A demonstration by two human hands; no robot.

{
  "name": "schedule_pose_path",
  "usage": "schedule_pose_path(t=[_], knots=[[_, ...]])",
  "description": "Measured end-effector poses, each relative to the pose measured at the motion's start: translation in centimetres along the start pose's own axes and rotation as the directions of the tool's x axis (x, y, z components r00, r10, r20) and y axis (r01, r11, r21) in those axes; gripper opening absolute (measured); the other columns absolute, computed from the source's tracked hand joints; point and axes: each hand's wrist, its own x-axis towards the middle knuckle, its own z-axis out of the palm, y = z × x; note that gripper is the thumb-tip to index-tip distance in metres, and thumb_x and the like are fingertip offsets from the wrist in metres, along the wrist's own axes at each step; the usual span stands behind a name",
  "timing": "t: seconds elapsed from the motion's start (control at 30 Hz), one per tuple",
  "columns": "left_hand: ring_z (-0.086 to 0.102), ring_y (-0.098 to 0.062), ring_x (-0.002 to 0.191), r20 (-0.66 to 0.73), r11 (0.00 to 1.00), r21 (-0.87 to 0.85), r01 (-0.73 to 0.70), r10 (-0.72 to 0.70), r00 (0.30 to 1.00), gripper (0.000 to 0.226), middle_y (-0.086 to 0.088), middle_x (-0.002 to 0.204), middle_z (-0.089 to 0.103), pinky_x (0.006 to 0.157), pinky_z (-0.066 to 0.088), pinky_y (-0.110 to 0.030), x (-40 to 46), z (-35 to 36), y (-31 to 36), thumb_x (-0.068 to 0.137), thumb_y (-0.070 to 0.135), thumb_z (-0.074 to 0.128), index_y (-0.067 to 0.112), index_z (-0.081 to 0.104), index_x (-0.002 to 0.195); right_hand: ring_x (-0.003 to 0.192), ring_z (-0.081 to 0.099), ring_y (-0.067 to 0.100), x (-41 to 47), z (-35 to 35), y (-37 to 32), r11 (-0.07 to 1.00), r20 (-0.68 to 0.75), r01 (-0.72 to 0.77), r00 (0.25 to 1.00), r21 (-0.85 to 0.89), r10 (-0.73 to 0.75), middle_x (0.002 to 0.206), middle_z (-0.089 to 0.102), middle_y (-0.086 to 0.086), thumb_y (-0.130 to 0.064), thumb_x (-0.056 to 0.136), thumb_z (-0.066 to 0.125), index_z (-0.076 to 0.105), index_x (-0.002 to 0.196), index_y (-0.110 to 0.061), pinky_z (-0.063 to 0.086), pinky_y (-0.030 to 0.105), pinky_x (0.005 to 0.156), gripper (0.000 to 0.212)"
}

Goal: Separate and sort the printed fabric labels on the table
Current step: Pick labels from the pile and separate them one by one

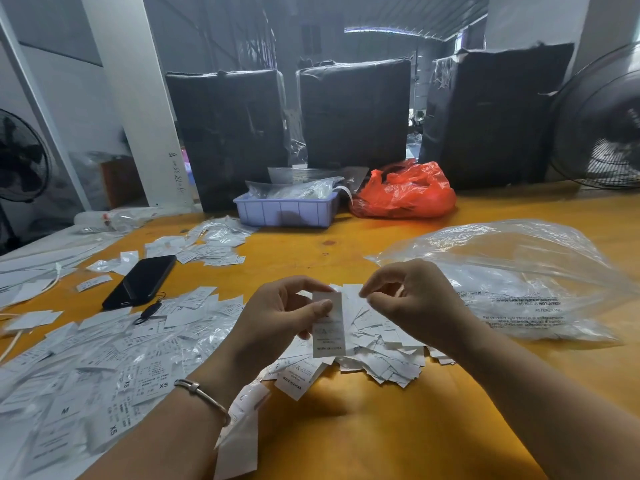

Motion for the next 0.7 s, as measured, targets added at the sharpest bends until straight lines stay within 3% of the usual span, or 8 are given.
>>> schedule_pose_path(t=[0.1, 0.17, 0.3, 0.43, 0.5, 0.6, 0.7], knots=[[0.069, -0.010, 0.073, -0.066, 0.998, -0.032, 0.047, -0.049, 0.997, 0.014, -0.011, 0.086, 0.074, 0.058, 0.053, -0.018, 0.2, -0.6, 0.0, 0.095, 0.006, 0.055, 0.011, 0.068, 0.097, 0.080, 0.060, 0.012, 0.4, 0.1, 1.6, 0.948, -0.074, -0.146, 0.989, -0.281, 0.130, 0.088, 0.070, -0.005, -0.020, 0.084, 0.059, 0.073, 0.086, -0.021, 0.053, 0.033, 0.069, 0.014], [0.068, -0.009, 0.072, -0.134, 0.996, -0.030, 0.086, -0.089, 0.987, 0.019, -0.006, 0.082, 0.074, 0.057, 0.051, -0.017, 0.4, -1.1, -0.1, 0.097, 0.005, 0.049, 0.011, 0.068, 0.095, 0.093, 0.057, 0.016, 0.7, -0.2, 2.7, 0.903, -0.161, -0.228, 0.970, -0.363, 0.180, 0.101, 0.067, -0.002, -0.023, 0.086, 0.058, 0.071, 0.095, -0.022, 0.048, 0.031, 0.074, 0.015], [0.057, -0.015, 0.068, -0.326, 0.969, 0.176, 0.172, -0.108, 0.939, 0.032, 0.000, 0.071, 0.064, 0.055, 0.043, -0.024, 1.2, -2.0, -1.0, 0.092, 0.001, 0.044, 0.015, 0.070, 0.080, 0.103, 0.051, 0.024, 1.1, -1.4, 4.7, 0.758, -0.280, -0.382, 0.921, -0.528, 0.270, 0.111, 0.061, 0.005, -0.014, 0.084, 0.053, 0.064, 0.109, -0.019, 0.039, 0.037, 0.085, 0.027], [0.049, -0.017, 0.057, -0.320, 0.849, 0.446, 0.283, -0.144, 0.936, 0.036, 0.003, 0.063, 0.060, 0.052, 0.033, -0.025, 1.3, -2.7, -2.1, 0.083, 0.001, 0.040, 0.023, 0.068, 0.074, 0.110, 0.045, 0.027, 1.1, -2.4, 6.0, 0.719, -0.331, -0.490, 0.870, -0.493, 0.366, 0.117, 0.053, 0.007, -0.002, 0.080, 0.049, 0.054, 0.111, -0.015, 0.033, 0.038, 0.086, 0.033], [0.053, -0.019, 0.062, -0.341, 0.777, 0.533, 0.334, -0.165, 0.926, 0.033, 0.004, 0.069, 0.063, 0.054, 0.033, -0.026, 1.3, -2.9, -2.4, 0.080, 0.004, 0.042, 0.023, 0.066, 0.071, 0.112, 0.045, 0.029, 1.1, -2.7, 6.4, 0.667, -0.327, -0.508, 0.861, -0.545, 0.389, 0.117, 0.053, 0.008, -0.002, 0.082, 0.046, 0.052, 0.113, -0.014, 0.034, 0.039, 0.088, 0.034], [0.058, -0.020, 0.069, -0.380, 0.650, 0.655, 0.386, -0.158, 0.911, 0.026, 0.005, 0.072, 0.065, 0.055, 0.037, -0.025, 1.2, -3.1, -2.6, 0.077, 0.006, 0.045, 0.018, 0.066, 0.070, 0.113, 0.045, 0.029, 1.2, -2.9, 6.7, 0.570, -0.291, -0.521, 0.845, -0.635, 0.449, 0.114, 0.052, 0.008, -0.012, 0.085, 0.051, 0.055, 0.110, -0.013, 0.035, 0.040, 0.091, 0.025], [0.058, -0.025, 0.072, -0.392, 0.550, 0.723, 0.418, -0.171, 0.904, 0.020, -0.006, 0.078, 0.066, 0.058, 0.036, -0.028, 1.2, -3.4, -2.7, 0.075, 0.004, 0.048, 0.010, 0.067, 0.074, 0.122, 0.040, 0.029, 1.2, -3.0, 7.2, 0.493, -0.252, -0.532, 0.812, -0.688, 0.526, 0.124, 0.050, 0.009, -0.031, 0.092, 0.054, 0.058, 0.115, -0.014, 0.033, 0.042, 0.098, 0.029]])
